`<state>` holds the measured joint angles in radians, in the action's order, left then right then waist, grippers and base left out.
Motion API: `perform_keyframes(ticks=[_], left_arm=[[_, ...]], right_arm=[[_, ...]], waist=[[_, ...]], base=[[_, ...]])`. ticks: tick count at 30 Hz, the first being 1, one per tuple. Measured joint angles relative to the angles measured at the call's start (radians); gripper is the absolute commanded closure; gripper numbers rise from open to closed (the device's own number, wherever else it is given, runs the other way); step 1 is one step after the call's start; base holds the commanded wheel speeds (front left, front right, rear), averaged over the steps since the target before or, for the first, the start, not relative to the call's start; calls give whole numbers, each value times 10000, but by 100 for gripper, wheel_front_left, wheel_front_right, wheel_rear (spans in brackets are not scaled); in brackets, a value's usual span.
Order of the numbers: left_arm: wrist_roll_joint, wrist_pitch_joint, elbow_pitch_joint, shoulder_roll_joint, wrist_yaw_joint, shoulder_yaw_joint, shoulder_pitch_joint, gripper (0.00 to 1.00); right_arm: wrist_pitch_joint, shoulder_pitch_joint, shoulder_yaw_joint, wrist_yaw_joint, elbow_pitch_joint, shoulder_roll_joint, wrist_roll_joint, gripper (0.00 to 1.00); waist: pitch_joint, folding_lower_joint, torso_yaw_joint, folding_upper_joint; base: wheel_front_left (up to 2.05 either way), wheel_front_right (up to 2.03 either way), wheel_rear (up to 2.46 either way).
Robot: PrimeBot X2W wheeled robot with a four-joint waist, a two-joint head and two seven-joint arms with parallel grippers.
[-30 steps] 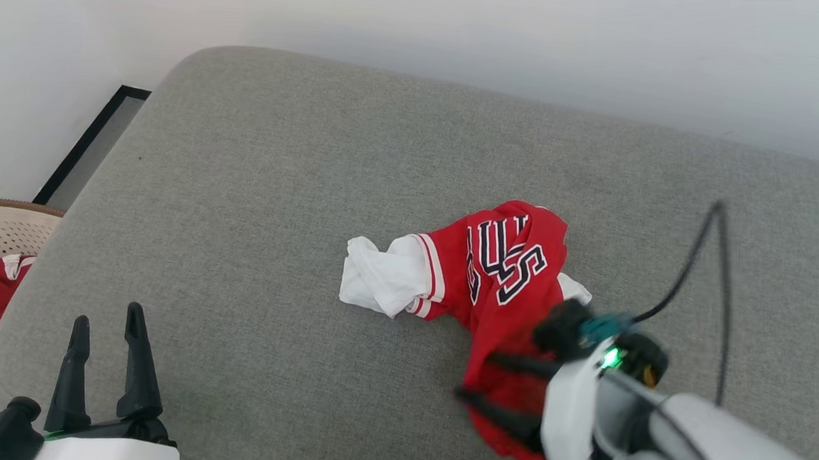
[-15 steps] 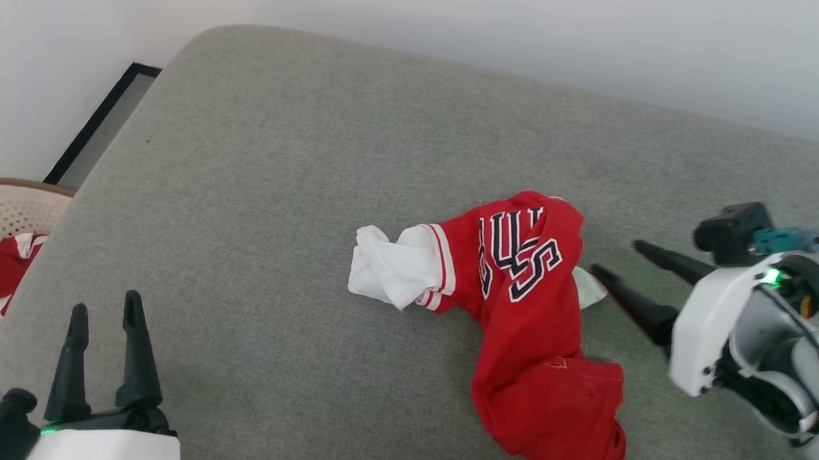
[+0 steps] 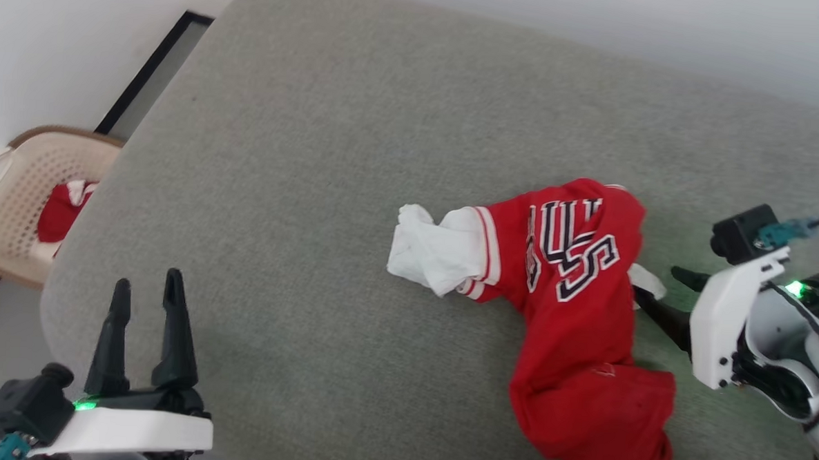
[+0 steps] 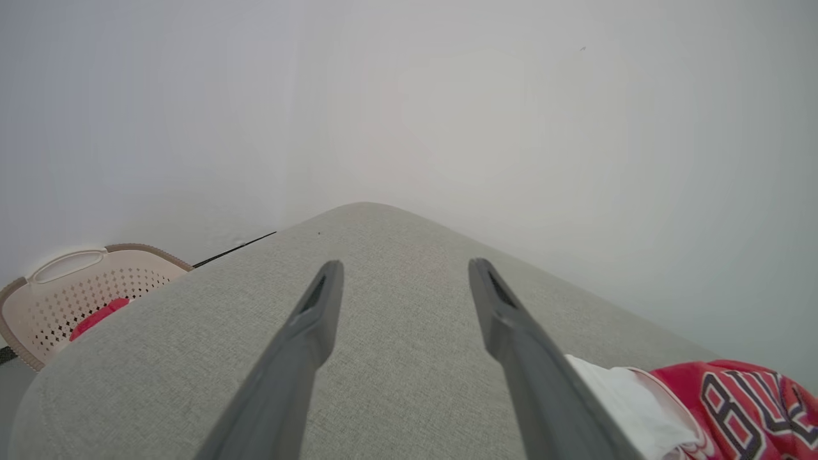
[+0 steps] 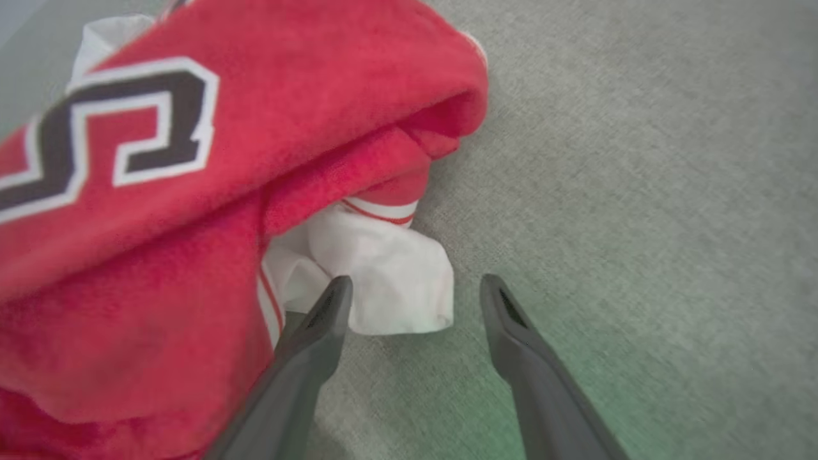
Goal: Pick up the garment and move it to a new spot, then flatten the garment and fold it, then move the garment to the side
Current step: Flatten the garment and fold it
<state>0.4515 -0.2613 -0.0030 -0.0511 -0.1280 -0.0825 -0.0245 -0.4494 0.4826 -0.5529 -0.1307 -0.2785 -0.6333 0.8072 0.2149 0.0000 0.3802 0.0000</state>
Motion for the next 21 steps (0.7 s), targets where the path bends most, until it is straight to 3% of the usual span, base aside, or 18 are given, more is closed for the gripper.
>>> perform_keyframes(ticks=[6, 7, 8, 16, 21], left_arm=[[251, 0, 98, 4, 0, 249, 246, 0], [255, 0, 119, 4, 0, 268, 261, 0], [274, 2, 134, 10, 0, 301, 285, 0], [401, 2, 192, 6, 0, 56, 342, 0], [403, 2, 173, 10, 0, -84, 323, 0]], right_arm=[[-506, 880, -863, 0, -1131, 322, 178, 0], [-627, 1071, -1037, 0, -1283, 324, 184, 15], [-752, 1215, -1195, 0, -1417, 349, 249, 100], [-809, 1954, -1845, -46, -1733, -2, 769, 100], [-989, 2209, -1461, -27, -1597, -1085, 1083, 100]], waist=[[381, 0, 385, 0], [435, 0, 437, 0], [483, 0, 481, 0], [609, 0, 330, 0], [546, 0, -99, 0]], base=[[0, 0, 0], [0, 0, 0], [0, 0, 0], [0, 0, 0], [0, 0, 0]])
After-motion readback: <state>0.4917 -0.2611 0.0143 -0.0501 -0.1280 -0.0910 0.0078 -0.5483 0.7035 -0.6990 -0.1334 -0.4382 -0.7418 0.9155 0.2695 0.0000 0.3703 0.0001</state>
